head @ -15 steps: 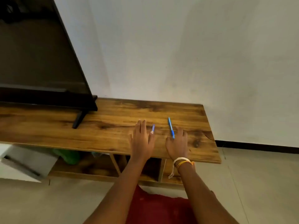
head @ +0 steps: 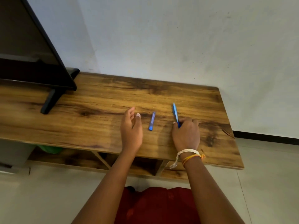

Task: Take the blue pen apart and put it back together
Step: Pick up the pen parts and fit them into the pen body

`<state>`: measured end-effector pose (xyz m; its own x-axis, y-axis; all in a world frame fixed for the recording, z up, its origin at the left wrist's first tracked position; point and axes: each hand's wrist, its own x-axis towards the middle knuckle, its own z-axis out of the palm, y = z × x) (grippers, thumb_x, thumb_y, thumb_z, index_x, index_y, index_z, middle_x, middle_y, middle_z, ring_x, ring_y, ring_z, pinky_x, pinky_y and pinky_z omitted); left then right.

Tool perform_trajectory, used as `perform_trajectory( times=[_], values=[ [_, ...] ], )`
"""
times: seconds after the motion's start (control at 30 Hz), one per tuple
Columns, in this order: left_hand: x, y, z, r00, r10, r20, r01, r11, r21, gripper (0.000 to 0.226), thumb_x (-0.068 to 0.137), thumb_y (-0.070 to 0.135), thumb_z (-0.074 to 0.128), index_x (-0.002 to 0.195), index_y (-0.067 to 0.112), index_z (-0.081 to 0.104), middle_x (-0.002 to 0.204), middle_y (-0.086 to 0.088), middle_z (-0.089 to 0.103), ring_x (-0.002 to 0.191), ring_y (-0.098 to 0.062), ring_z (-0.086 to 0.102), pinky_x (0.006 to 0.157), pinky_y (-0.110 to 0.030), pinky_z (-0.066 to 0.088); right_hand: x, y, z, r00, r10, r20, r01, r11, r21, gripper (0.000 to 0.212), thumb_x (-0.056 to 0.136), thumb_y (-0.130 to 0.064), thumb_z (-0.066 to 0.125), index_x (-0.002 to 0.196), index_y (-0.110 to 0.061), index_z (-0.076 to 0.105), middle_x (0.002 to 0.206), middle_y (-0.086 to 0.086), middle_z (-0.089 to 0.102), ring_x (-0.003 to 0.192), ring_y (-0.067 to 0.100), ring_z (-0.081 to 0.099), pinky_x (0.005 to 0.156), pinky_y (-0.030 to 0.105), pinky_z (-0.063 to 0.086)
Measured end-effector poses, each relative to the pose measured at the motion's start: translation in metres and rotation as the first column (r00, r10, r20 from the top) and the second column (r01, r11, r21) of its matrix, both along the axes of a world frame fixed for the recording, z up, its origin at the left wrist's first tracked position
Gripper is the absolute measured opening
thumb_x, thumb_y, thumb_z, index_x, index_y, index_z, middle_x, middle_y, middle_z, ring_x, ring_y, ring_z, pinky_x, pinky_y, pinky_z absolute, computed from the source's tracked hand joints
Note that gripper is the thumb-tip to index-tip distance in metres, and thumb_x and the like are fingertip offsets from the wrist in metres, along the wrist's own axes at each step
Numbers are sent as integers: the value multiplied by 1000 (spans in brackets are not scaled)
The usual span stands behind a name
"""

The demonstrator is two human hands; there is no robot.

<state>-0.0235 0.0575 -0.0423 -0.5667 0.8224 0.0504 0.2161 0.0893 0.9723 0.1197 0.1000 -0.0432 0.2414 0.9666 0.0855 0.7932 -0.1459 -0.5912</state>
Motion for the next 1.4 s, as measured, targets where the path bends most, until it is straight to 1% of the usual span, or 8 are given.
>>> perform_trajectory(
  times=[0.13, 0.27, 0.37, 0.43, 0.53, 0.73, 1.07, 1.4],
  values=[
    [-4, 2, 2, 998, 0, 64, -2, 999, 34, 32, 99, 19, 46, 130, 13, 54, 120, 6, 58, 102, 3, 55, 83, -7, 44, 3, 3, 1, 985, -5, -173, 17, 998, 63, 19, 90, -23, 62, 104, -12, 68, 103, 6, 69, 94, 23, 63, 77, 30, 51],
    [-8, 7, 3, 969, 33, 243, -39, 999, 17, 26, 99, 15, 46, 121, 13, 59, 101, 5, 64, 88, -7, 63, 69, -9, 48, 1, 10, 3, 875, 36, -484, -16, 999, 46, 13, 87, -19, 69, 98, -13, 69, 94, 0, 70, 81, 9, 62, 66, 5, 43],
    [-10, 10, 5, 933, 53, 357, -56, 998, -2, 23, 98, 11, 46, 116, 13, 60, 98, -1, 67, 81, -8, 66, 68, -12, 51, 3, 11, 10, 474, -32, -880, -39, 998, -57, 9, 85, -9, 72, 93, -6, 70, 84, 9, 71, 68, 11, 66, 60, 15, 51],
    [-11, 9, 6, 909, 47, 414, -48, 999, -7, 22, 97, 10, 47, 110, 16, 62, 94, -1, 70, 76, -9, 67, 70, -18, 52, 6, 9, 13, 164, -126, -978, -104, 984, -145, 4, 85, -13, 71, 87, -10, 70, 72, 3, 70, 60, 8, 65, 54, 18, 51],
    [-15, 10, 5, 887, 34, 460, -28, 999, -20, 21, 96, 10, 49, 106, 17, 66, 92, -5, 72, 70, -10, 68, 64, -21, 54, 11, 10, 13, -48, -210, -976, -174, 964, -199, 10, 83, -25, 71, 85, -16, 70, 69, -3, 69, 62, 7, 66, 57, 20, 54],
    [-10, 7, 11, 881, -3, 472, 16, 1000, -24, 17, 95, 10, 53, 99, 14, 69, 81, -6, 72, 52, -10, 64, 44, -22, 50, 10, 10, 11, -49, -171, -984, -196, 968, -158, 12, 90, -18, 63, 97, -10, 69, 86, 4, 74, 77, 16, 71, 70, 27, 60],
    [7, 3, 22, 847, -180, 500, 245, 967, -68, 16, 85, 10, 68, 100, 6, 70, 81, -14, 75, 58, -16, 71, 49, -24, 57, 10, 9, 12, -33, -126, -991, -161, 980, -119, 6, 91, -11, 63, 96, -11, 66, 88, 9, 75, 75, 18, 73, 71, 29, 61],
    [7, 5, 23, 704, -67, 707, 90, 996, 4, 8, 83, 3, 68, 90, 5, 71, 73, -10, 76, 67, -13, 73, 53, -19, 56, 4, 5, 14, -29, -105, -994, -237, 967, -95, 10, 90, -3, 62, 94, -11, 67, 85, 6, 74, 76, 17, 71, 73, 28, 59]
  ],
)
